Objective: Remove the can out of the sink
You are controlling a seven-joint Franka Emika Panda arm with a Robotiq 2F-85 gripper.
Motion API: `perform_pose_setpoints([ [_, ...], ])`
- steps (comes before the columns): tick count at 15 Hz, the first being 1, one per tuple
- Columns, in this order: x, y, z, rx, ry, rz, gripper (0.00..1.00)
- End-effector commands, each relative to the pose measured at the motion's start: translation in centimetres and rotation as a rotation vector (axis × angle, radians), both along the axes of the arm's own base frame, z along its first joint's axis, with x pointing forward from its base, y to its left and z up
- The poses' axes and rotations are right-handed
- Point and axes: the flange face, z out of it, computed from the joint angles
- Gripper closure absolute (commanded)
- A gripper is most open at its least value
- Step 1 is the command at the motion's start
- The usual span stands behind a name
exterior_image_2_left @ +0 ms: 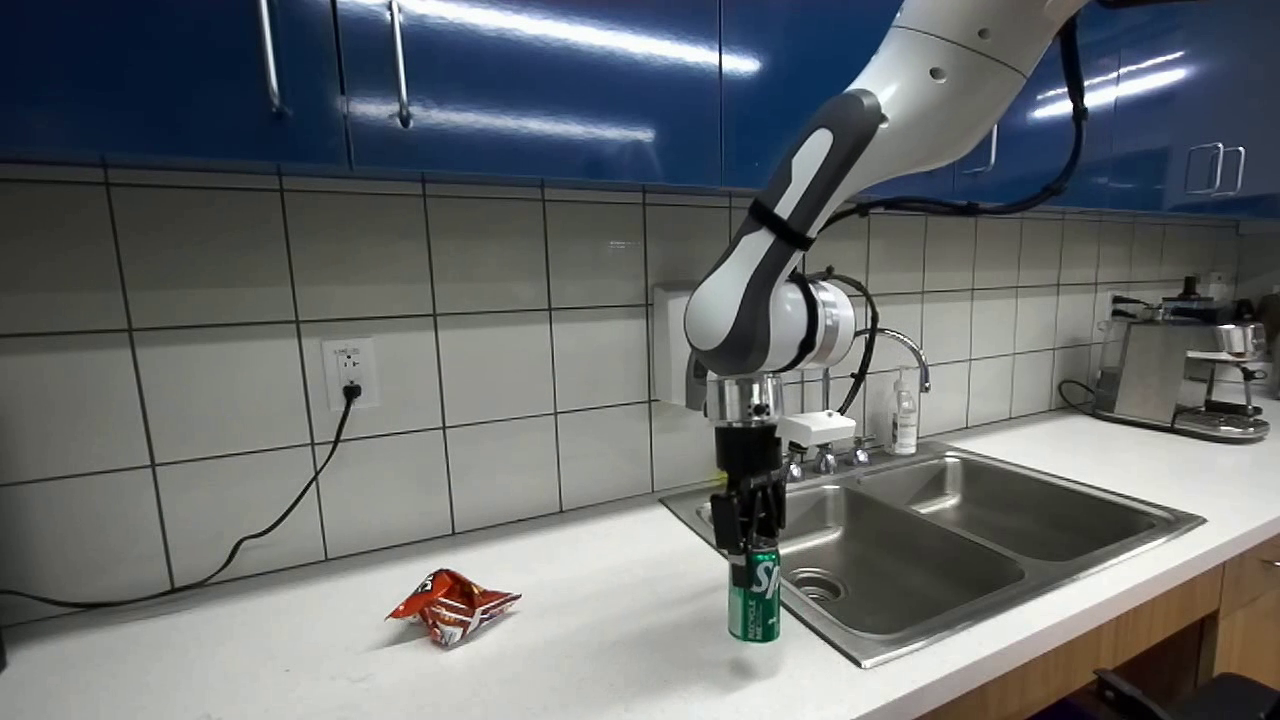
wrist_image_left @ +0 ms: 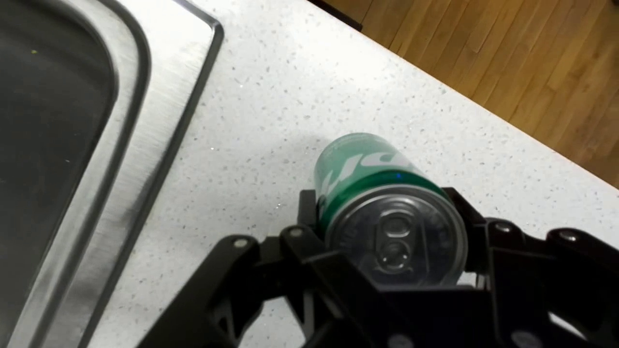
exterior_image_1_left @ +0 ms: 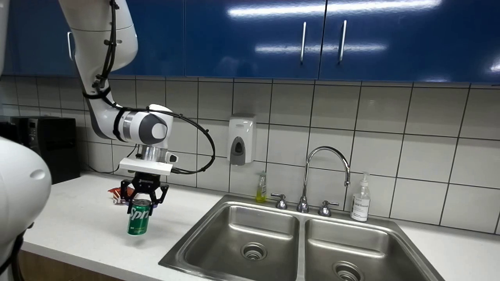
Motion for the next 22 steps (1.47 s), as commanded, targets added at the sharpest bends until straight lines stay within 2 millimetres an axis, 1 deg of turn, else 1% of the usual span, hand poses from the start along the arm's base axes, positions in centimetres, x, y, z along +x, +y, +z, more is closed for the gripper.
perform_pose_setpoints([
  [1, -0.1, 1.3, -0.2, 0.036, -0.006, 0.009, 0.62],
  [5, 0.2, 2.5, -1.7, 0.046, -0.007, 0.003, 0.62],
  [9, 0.6, 3.0, -3.0, 0.045, -0.026, 0.006, 0.62],
  [13, 1.2, 3.1, -3.4, 0.047, -0.054, 0.0, 0.62],
  [18, 1.6, 3.1, -3.5, 0.044, -0.076, 0.003, 0.62],
  [19, 1.5, 3.0, -3.5, 0.042, -0.077, 0.003, 0.48],
  [20, 1.5, 3.0, -3.5, 0.04, -0.077, 0.001, 0.12],
  [21, 1.5, 2.9, -3.6, 0.038, -0.077, 0.0, 0.11],
  [22, 1.5, 2.9, -3.6, 0.036, -0.079, -0.002, 0.04],
])
